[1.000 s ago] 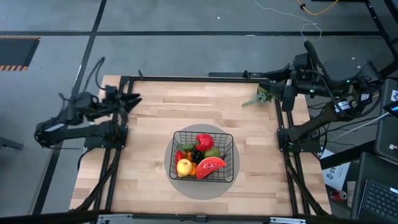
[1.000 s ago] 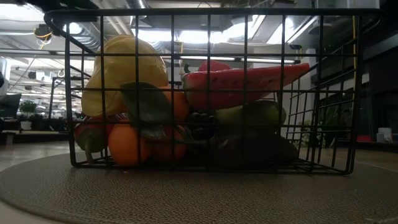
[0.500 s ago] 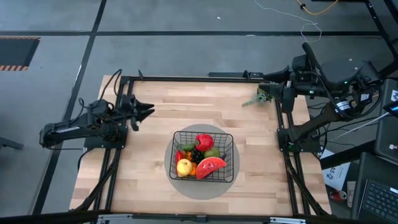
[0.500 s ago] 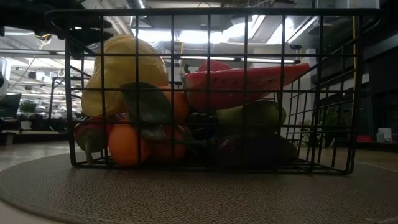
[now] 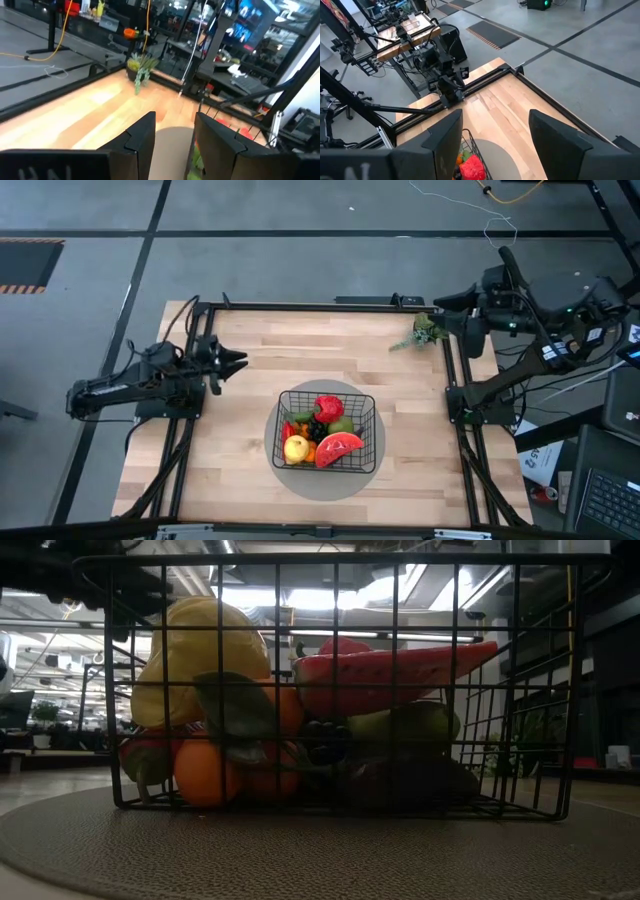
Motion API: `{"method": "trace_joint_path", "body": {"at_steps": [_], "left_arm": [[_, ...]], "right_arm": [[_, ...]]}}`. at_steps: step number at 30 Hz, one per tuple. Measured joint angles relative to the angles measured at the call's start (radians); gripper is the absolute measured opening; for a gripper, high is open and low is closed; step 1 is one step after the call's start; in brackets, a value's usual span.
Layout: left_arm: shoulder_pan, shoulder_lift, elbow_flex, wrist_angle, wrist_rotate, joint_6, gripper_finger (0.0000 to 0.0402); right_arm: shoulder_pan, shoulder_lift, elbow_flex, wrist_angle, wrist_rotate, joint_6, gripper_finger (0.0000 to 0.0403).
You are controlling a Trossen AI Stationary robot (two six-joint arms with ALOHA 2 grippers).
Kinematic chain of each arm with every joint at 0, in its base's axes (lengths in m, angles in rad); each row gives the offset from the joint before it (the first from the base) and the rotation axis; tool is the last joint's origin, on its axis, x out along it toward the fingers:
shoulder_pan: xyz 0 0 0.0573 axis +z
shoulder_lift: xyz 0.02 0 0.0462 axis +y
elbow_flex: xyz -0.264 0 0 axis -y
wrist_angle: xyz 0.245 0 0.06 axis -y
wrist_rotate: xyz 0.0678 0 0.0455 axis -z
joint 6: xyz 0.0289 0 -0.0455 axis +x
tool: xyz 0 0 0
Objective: Build produce basket
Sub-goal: Return to Home Position
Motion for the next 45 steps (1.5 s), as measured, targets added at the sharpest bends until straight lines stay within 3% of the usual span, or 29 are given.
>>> {"method": "trace_joint_path", "body": {"at_steps": [9, 16, 23, 28, 42, 45], "left_arm": [[0.000, -0.001, -0.159, 0.194, -0.003, -0.027, 0.0133], [0.000, -0.001, -0.264, 0.244, -0.003, -0.096, 0.0133], [0.000, 0.000, -0.267, 0.225, 0.003, -0.074, 0.0133], [0.000, 0.000, -0.267, 0.114, 0.021, -0.059, 0.0133], [0.000, 0.007, -0.267, 0.107, 0.018, -0.024, 0.0133], [0.000, 0.007, -0.267, 0.107, 0.018, -0.024, 0.0133]], "right_arm": [[0.000, 0.004, 0.000, 0.001, 0.000, 0.026, 0.0228], [0.000, 0.003, 0.000, 0.001, 0.000, 0.026, 0.0228], [0.000, 0.004, 0.000, 0.002, 0.000, 0.026, 0.0228], [0.000, 0.003, 0.000, -0.001, -0.007, 0.026, 0.0228], [0.000, 0.003, 0.000, -0.021, -0.009, 0.015, 0.0228], [0.000, 0.005, -0.002, -0.021, -0.062, -0.032, 0.0228]]}}
